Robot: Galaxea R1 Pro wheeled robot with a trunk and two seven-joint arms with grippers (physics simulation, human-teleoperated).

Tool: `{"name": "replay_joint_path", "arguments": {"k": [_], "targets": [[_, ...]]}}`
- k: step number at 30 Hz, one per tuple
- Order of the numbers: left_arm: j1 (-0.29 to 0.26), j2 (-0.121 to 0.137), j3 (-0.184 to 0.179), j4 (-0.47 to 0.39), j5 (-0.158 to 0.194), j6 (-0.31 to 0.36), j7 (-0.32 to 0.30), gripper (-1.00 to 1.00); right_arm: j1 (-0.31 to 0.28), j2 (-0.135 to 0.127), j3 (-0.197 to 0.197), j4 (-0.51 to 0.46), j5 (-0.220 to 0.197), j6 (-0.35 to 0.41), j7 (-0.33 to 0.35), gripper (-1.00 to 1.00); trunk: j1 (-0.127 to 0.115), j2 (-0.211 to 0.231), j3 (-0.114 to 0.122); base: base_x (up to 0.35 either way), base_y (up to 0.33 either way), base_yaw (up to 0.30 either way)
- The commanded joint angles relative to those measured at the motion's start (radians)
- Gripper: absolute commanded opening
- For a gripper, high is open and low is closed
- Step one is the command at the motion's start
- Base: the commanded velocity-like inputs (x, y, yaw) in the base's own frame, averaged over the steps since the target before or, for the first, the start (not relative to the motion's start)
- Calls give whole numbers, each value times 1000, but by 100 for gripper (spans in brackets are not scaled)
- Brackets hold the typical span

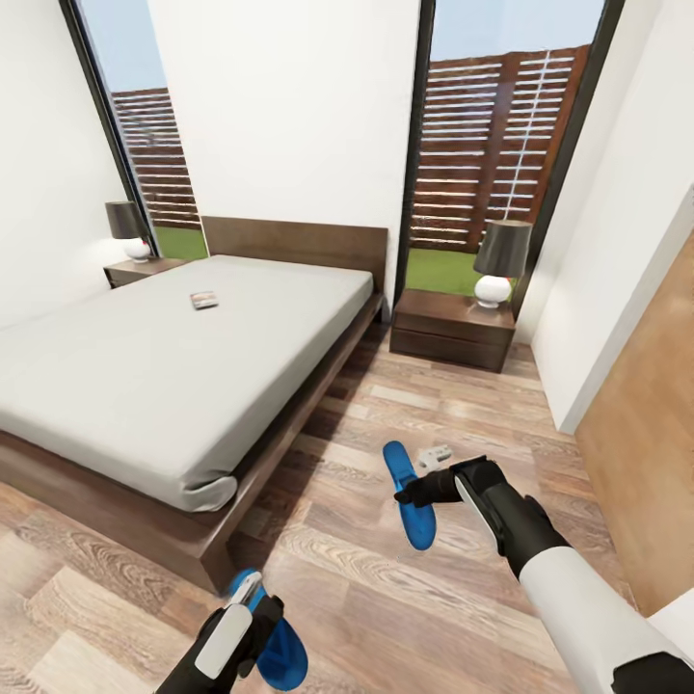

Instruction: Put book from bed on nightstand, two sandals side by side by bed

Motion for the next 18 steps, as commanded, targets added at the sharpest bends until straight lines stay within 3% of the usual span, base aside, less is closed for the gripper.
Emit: {"name": "replay_joint_path", "arguments": {"k": [1,3,5,9,13,14,18], "targets": [[0,-2,5,-3,12,4,6,-100,0,-1,2,-8,3,4,4,-100,0,0,-1,185,-295,0],[-1,-3,5,-3,17,4,10,-100,0,-2,2,-11,3,4,4,-100,0,0,-1,185,-295,0],[-10,-4,8,-3,49,-59,52,-100,1,-3,1,-19,4,4,4,-100,0,0,-1,185,-295,0],[-22,-8,6,-9,83,-108,117,-100,2,-5,1,-25,4,6,4,-100,0,0,-1,183,-295,0],[-28,-10,3,-12,93,-155,142,-100,6,-7,1,-49,4,8,5,-100,0,0,-1,182,-295,0],[-36,-12,2,-13,98,-184,155,-100,25,-9,1,-93,4,13,5,-100,0,0,-1,212,-278,0],[-39,-12,2,-13,100,-193,158,-100,32,-7,1,-112,3,17,5,-100,0,0,-1,232,-259,0]]}}
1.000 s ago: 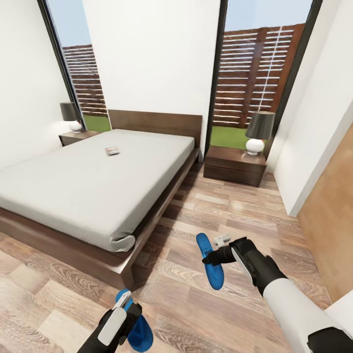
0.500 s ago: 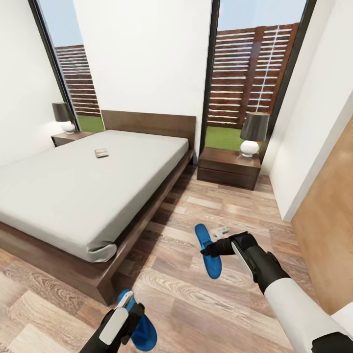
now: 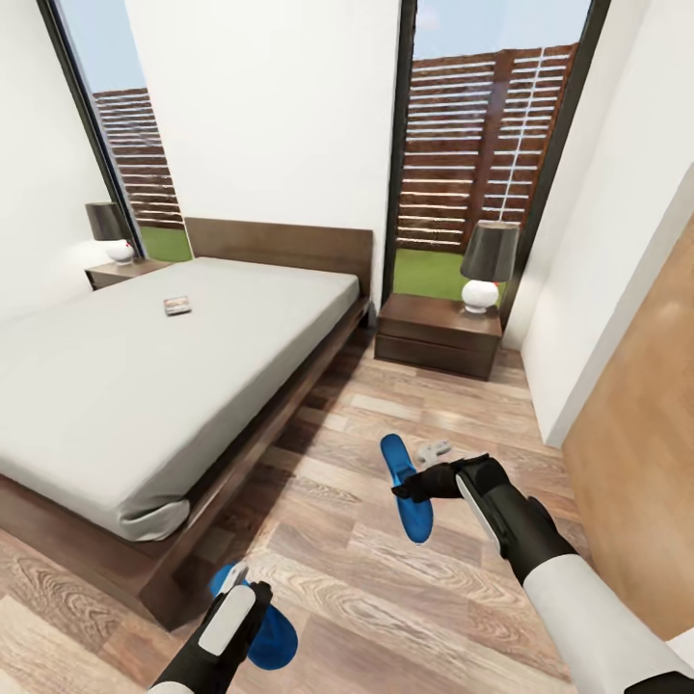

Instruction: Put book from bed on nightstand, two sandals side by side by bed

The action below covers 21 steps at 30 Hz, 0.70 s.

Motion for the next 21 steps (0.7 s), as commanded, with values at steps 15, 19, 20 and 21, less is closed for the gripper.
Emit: {"name": "replay_joint_path", "arguments": {"k": [15,19,20,21], "targets": [[-1,0,3,-2,1,3,2,-100,0,-1,1,-3,4,1,3,-100,0,0,-1,311,-87,0],[-1,0,2,1,1,2,-4,-100,0,1,0,-6,2,4,3,-100,0,0,-1,321,-16,0],[-1,-1,2,0,2,1,-5,-100,0,2,1,-6,2,4,3,-100,0,0,-1,212,-26,0],[-1,-3,2,-3,2,0,-4,-100,0,2,1,-6,3,4,3,-100,0,0,-1,136,-17,0]]}}
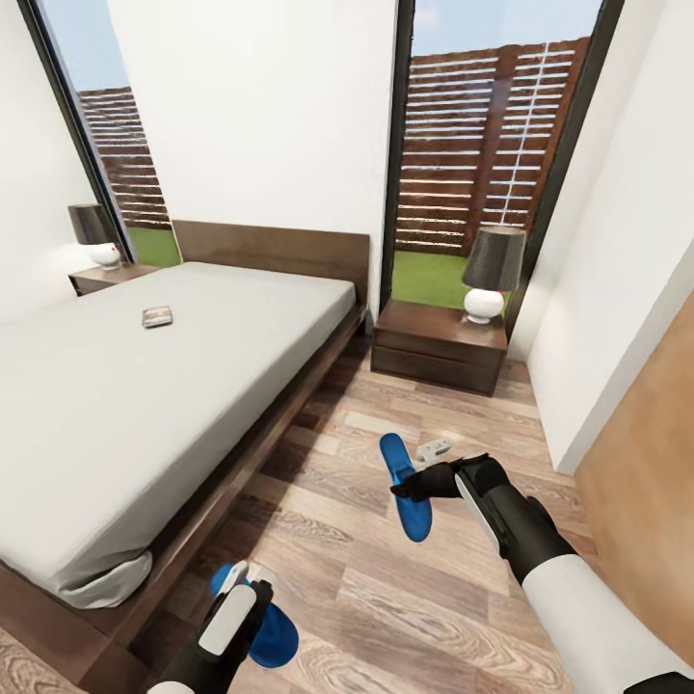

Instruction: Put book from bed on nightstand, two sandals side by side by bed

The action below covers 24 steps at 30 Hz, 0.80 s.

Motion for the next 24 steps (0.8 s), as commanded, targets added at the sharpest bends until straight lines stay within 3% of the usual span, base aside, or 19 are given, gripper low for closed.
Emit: {"name": "replay_joint_path", "arguments": {"k": [1,3,4,5,7,9,10,12,13,16,17,24], "targets": [[0,-2,4,-5,2,4,6,-100,-1,-1,2,-1,3,4,3,-100,0,0,-1,109,-13,0],[0,-6,6,-36,24,-14,40,-100,-1,-1,2,-2,3,4,4,-100,0,0,-1,63,-8,0],[0,-8,6,-62,52,-31,80,-100,-1,0,2,-2,3,4,4,-100,0,0,-1,36,-4,0],[0,-10,-22,-111,119,-71,203,-100,-1,-2,2,-3,3,5,4,-100,4,-7,-4,9,-1,0],[0,-10,-44,-119,128,-77,222,-100,-1,-3,2,-3,2,5,4,-100,12,-21,-10,7,-1,0],[-7,-11,-98,-126,139,-83,248,-100,-1,-4,1,-5,2,5,4,-100,19,-35,-17,3,0,0],[-35,-9,-160,-130,150,-92,352,-100,26,-10,0,-123,1,109,4,-100,23,-42,-20,0,0,0],[-38,-9,-166,-130,149,-102,378,-100,62,-12,-2,-200,1,134,4,-100,31,-56,-26,0,0,0],[-45,-10,-170,-130,146,-115,431,-100,103,-20,-7,-300,2,171,5,-100,35,-63,-29,0,0,0],[-58,-6,-171,-130,151,-124,462,-100,124,-53,-3,-389,-3,257,5,-100,46,-84,-39,0,0,0],[-64,-3,-172,-123,148,-129,468,-100,134,-72,0,-468,-3,264,6,-100,50,-91,-42,0,0,0],[-118,5,-175,-28,140,-124,458,-100,140,-77,0,-492,-2,264,6,-100,77,-140,-64,0,0,0]]}}
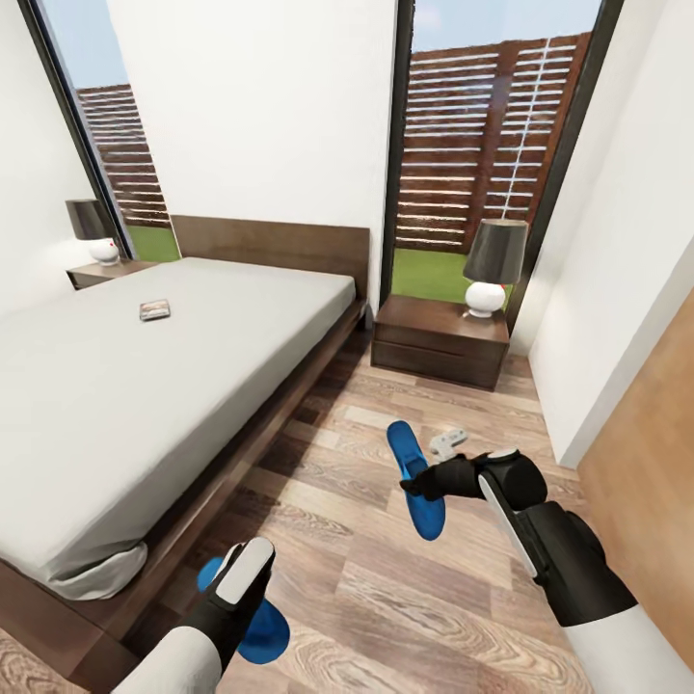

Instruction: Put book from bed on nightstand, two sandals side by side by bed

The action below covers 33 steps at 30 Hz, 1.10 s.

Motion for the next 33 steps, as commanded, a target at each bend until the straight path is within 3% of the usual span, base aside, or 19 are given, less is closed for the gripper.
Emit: {"name": "replay_joint_path", "arguments": {"k": [1,7,14,17,18,25,29,33], "targets": [[-20,3,-4,41,8,-8,-17,-100,3,-1,1,-4,3,4,2,-100,4,-8,-4,0,0,0],[-58,8,2,146,22,-10,-181,-100,11,0,2,-13,5,4,2,-100,27,-50,-23,0,0,0],[-62,9,9,195,25,-19,-302,-100,12,9,2,-9,9,4,-2,-100,54,-99,-45,0,0,0],[-62,9,37,208,27,-44,-338,-100,11,11,0,-3,9,4,-5,-100,65,-120,-54,0,0,0],[-62,9,72,223,28,-59,-356,-100,10,12,-3,-1,8,4,-5,-100,69,-127,-57,0,0,0],[-57,11,101,250,35,-72,-377,-100,20,12,1,-53,5,4,-4,-100,96,-176,-79,0,0,47],[-54,11,101,261,95,-74,-381,-100,28,11,2,-70,6,4,-4,-100,111,-204,-92,0,0,205],[-53,10,100,269,120,-74,-384,-100,32,10,1,-80,6,4,-4,-100,126,-232,-104,0,0,98]]}}
